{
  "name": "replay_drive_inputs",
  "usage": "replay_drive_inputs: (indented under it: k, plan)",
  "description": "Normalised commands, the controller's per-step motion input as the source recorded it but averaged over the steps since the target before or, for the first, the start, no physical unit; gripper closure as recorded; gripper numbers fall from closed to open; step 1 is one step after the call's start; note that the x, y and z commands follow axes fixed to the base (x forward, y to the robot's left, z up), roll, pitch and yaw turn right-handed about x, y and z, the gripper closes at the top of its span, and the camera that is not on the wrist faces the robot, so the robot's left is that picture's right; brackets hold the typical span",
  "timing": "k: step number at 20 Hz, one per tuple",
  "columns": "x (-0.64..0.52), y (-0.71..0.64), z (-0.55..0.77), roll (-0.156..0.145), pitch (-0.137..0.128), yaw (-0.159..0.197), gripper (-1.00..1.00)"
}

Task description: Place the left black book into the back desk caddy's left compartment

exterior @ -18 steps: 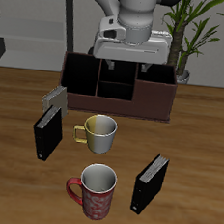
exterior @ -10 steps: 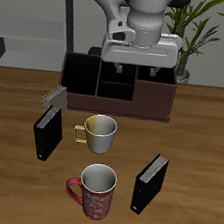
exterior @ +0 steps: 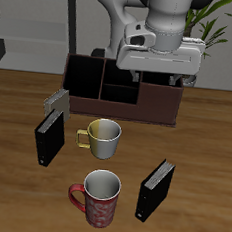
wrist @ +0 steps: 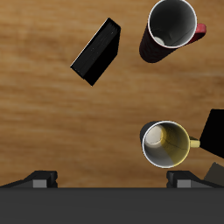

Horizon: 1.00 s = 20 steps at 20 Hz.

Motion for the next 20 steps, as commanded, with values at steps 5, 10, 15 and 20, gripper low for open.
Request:
replay_drive_inputs:
  k: [5, 10, 15, 20]
  plan:
    - [0.32, 0.03, 0.02, -0.032, 0.007, -0.033, -1.0]
    - [0.29, 0.1, -0.04, -0.015, 0.023, -0.054, -1.0]
    - [0.2, 0.15, 0.0, 0.008, 0.012, -0.014, -1.0]
    - [0.23, 0.04, 0.05, -0.013, -0.006, -0.027, -1.0]
